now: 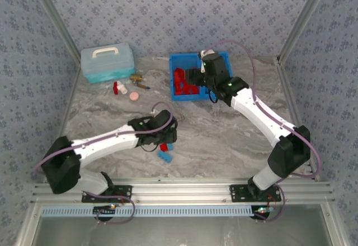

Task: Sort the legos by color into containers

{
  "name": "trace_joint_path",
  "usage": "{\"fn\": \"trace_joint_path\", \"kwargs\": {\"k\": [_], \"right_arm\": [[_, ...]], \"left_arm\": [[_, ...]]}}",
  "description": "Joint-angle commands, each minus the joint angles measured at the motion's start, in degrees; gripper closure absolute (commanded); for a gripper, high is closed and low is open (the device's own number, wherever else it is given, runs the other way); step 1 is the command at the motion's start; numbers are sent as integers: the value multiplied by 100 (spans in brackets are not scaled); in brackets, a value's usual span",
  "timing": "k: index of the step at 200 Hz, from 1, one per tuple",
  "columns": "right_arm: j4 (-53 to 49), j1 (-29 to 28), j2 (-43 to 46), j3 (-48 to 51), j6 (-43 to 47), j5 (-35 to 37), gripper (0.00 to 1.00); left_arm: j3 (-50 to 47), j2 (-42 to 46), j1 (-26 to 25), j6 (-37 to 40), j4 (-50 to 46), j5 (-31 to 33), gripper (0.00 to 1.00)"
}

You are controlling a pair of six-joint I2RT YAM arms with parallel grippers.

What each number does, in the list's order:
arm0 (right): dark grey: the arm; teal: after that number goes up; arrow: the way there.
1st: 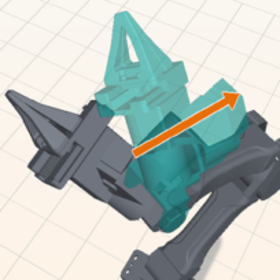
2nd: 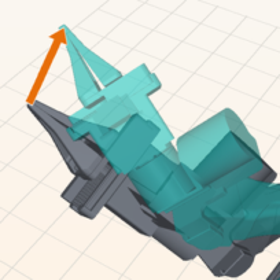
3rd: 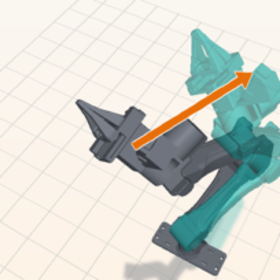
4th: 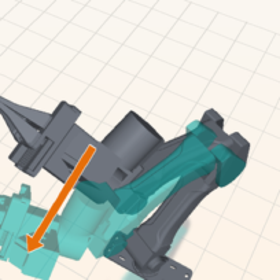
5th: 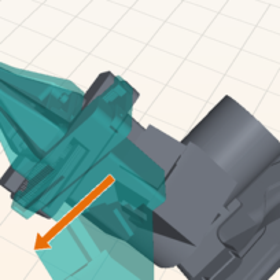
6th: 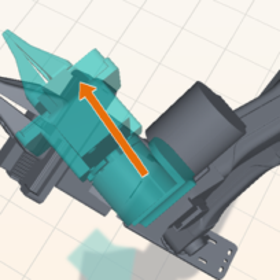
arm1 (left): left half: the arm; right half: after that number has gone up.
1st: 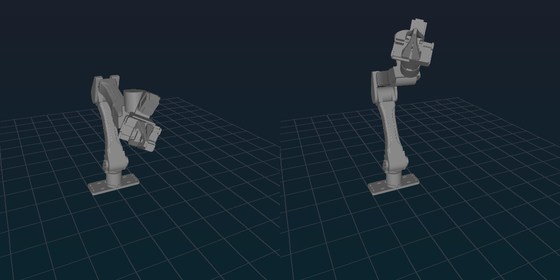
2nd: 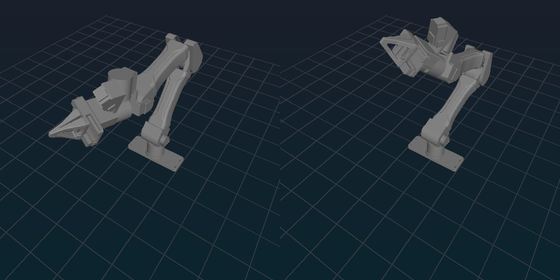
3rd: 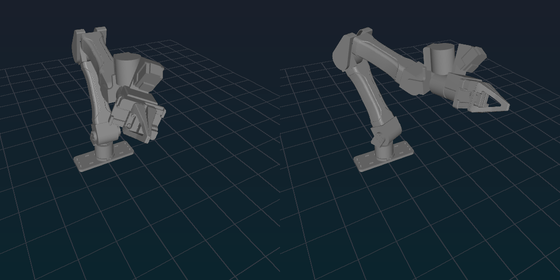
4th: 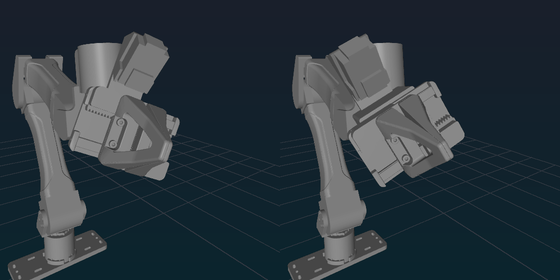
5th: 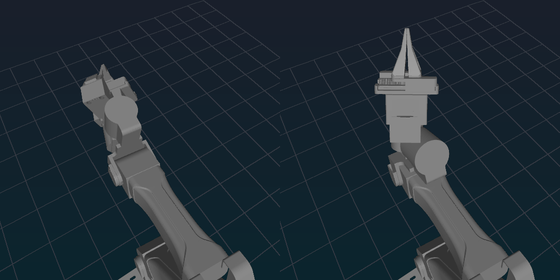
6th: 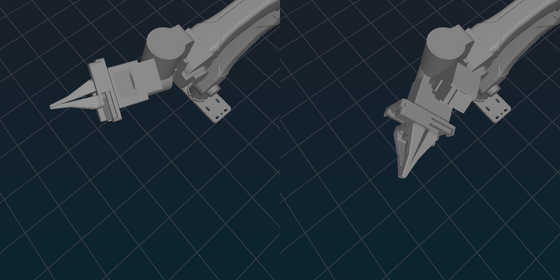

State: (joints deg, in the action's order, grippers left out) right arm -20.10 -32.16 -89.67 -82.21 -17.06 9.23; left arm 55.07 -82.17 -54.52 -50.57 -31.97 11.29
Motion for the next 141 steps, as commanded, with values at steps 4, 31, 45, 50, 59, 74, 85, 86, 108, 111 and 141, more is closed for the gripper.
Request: {"fn": "trace_joint_path", "kwargs": {"k": [4, 31, 45, 50, 59, 74, 85, 86, 108, 111, 141], "right_arm": [[7, 32, 284, 284, -128, 155, 15], [35, 90, 560, 571, -113, 182, 11], [62, 137, 670, 700, -114, 174, 11], [72, 152, 706, 750, -118, 168, 11], [80, 180, 751, 833, -135, 163, 11], [94, 215, 847, 963, -165, 160, 11], [121, 236, 928, 1060, -181, 156, 11], [125, 241, 935, 1073, -182, 157, 11], [139, 293, 1118, 1222, -181, 173, 10], [144, 302, 1137, 1239, -177, 174, 10], [147, 393, 1294, 1325, -166, 153, 10]], "left_arm": [[377, -427, -92, -366, -644, 392, 46], [503, -796, -176, -419, -621, 221, 51], [641, -1050, -268, -410, -660, 166, 55], [700, -1129, -305, -410, -810, 152, 57], [787, -1272, -370, -426, -888, 142, 60], [880, -1462, -457, -450, -966, 115, 63], [925, -1574, -480, -487, -1042, 133, 64], [926, -1583, -480, -488, -1049, 135, 64], [949, -1735, -498, -533, -1177, 223, 64], [953, -1745, -498, -540, -1189, 238, 64], [935, -1882, -516, -511, -1188, 331, 61]]}}
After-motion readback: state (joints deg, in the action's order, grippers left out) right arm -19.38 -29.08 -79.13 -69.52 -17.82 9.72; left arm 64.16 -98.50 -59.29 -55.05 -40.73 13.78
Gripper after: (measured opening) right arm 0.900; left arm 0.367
